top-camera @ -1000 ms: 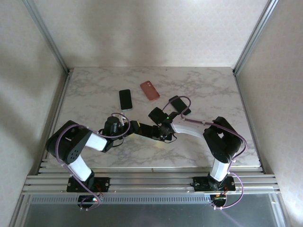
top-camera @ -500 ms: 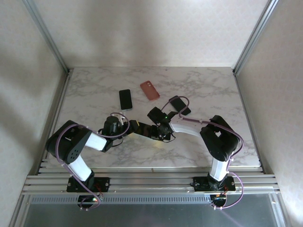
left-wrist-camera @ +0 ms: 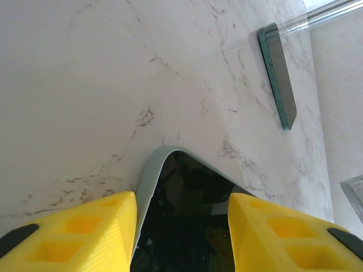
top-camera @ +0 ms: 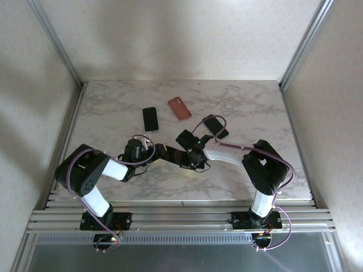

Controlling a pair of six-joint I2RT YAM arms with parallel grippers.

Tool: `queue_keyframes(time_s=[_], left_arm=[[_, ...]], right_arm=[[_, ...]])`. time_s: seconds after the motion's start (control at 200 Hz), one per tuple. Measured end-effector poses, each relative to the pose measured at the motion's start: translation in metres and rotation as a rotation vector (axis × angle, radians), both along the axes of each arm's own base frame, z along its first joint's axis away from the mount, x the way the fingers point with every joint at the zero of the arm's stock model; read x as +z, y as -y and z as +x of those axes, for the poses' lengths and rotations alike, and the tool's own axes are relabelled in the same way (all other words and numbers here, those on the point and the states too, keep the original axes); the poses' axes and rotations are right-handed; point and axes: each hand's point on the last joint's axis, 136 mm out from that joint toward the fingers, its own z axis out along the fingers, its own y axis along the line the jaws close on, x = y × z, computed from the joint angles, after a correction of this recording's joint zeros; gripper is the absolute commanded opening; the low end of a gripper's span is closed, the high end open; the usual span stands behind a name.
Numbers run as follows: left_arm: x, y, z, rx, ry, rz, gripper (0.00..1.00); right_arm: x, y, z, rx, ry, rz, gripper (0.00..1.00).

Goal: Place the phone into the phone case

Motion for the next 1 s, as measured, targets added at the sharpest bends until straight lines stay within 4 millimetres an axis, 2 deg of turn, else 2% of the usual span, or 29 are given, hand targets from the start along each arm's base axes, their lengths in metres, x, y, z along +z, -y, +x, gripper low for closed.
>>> queue_keyframes(time_s=[0.08,0.235,0.335,0.481,0.671,1.001], left_arm=[[0.0,0.001,0.001,0.0,-0.003,0.001,0.46],[0.0,0.003,0.005,0.0,-0.007,0.002,0.46],[0.0,0.005,0.011,-0.003,-0.005,0.001,0.45],[0.001,0.011,0.019,-0.007,0.0,-0.002,0.45],[0.002,0.023,0.028,-0.024,0.008,-0.006,0.45],[0.003,0.034,0.037,-0.031,0.025,-0.034,0.46]], right_arm=[[0.012,-0.002,0.001,0.014,0.018,0.008,0.0],[0.051,-0.011,0.012,0.027,0.093,0.077,0.0],[0.061,-0.012,0.022,0.028,0.12,0.097,0.0],[0.059,-0.002,0.035,0.009,0.127,0.087,0.0],[0.045,0.01,0.049,-0.015,0.113,0.059,0.0],[0.028,0.017,0.05,-0.026,0.088,0.041,0.0]])
